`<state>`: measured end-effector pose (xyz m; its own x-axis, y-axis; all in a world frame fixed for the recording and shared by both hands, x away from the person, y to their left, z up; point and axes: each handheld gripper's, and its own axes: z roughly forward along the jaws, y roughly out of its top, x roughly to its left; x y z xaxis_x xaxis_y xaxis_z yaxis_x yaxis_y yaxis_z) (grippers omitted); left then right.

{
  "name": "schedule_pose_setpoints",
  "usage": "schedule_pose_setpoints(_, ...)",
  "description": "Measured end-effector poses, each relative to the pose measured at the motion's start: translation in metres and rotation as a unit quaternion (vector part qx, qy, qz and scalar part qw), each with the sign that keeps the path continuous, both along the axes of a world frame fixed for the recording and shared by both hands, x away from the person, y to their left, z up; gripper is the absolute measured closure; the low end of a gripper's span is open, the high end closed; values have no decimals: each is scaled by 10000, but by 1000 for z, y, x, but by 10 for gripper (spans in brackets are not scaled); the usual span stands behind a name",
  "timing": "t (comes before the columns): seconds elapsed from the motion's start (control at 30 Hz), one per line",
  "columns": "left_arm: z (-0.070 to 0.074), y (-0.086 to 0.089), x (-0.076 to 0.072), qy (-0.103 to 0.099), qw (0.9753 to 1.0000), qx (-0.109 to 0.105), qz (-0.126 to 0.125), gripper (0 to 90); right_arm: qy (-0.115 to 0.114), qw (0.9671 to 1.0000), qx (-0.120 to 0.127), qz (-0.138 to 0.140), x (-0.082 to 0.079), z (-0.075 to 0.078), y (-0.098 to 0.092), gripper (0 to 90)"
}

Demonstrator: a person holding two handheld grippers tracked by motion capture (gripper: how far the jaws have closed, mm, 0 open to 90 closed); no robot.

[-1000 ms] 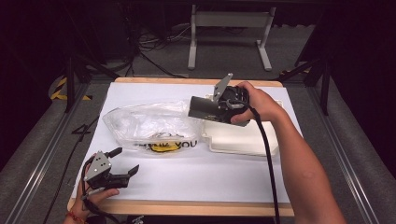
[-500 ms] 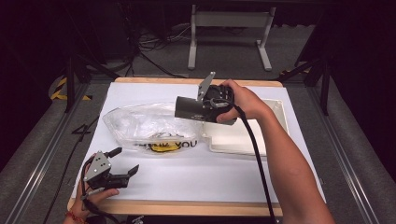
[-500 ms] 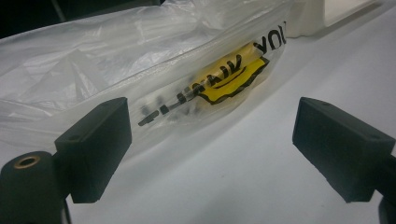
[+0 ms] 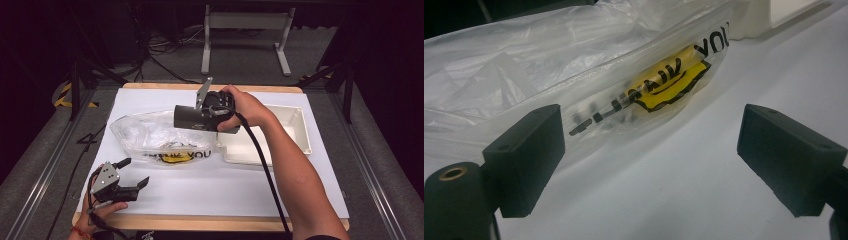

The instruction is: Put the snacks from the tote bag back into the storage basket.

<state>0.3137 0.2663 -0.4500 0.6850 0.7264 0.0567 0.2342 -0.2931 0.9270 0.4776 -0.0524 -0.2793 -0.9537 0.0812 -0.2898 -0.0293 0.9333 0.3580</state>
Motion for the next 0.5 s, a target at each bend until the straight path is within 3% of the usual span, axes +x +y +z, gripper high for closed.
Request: schedule_pose_setpoints(0.5,0,2,-2,2,10000,22,-4,132,107,9996,-47,269,5,-12,44,424)
